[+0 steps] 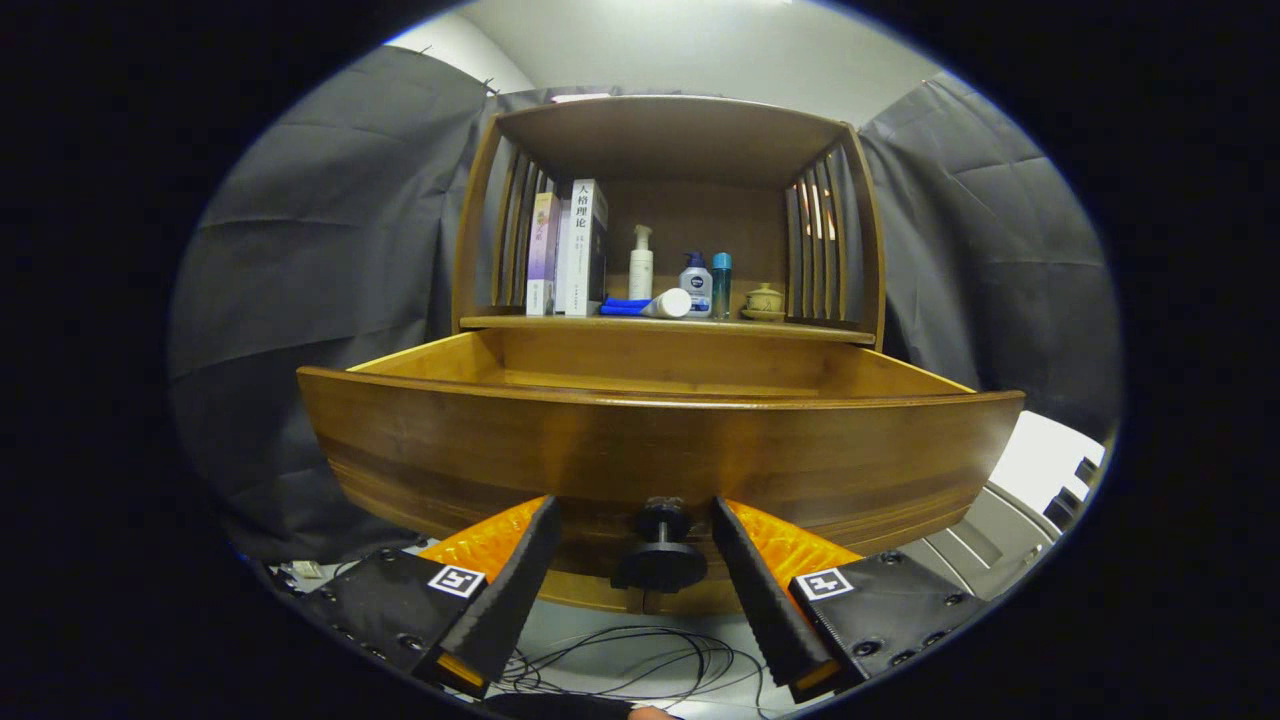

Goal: Pull open the drawer, take out the items inside it, and place them on the countertop above the cabinet.

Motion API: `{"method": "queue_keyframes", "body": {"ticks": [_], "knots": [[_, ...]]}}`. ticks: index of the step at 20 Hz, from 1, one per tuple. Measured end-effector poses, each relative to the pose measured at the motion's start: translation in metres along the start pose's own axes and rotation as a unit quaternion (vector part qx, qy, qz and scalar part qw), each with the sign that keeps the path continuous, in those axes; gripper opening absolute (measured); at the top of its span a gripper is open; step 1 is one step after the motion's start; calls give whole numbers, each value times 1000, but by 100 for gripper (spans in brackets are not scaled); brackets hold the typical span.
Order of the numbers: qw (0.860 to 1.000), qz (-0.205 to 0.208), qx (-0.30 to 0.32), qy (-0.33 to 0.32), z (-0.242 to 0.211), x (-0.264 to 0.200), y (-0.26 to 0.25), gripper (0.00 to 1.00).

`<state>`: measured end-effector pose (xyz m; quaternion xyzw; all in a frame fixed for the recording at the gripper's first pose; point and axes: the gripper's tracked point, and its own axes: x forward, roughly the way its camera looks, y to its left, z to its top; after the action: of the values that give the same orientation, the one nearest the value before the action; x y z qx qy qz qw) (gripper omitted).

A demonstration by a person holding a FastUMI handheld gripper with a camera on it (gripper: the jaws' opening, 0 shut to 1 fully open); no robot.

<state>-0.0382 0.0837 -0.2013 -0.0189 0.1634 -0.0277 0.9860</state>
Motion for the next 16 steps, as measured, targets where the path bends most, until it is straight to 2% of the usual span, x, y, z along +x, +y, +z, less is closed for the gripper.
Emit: {"method": "queue_keyframes", "body": {"ticks": [7,16], "knots": [[1000,-13,-14,-11,1,5,-1,98],[1000,-15,-10,-22,13,40,-1,99]]}}
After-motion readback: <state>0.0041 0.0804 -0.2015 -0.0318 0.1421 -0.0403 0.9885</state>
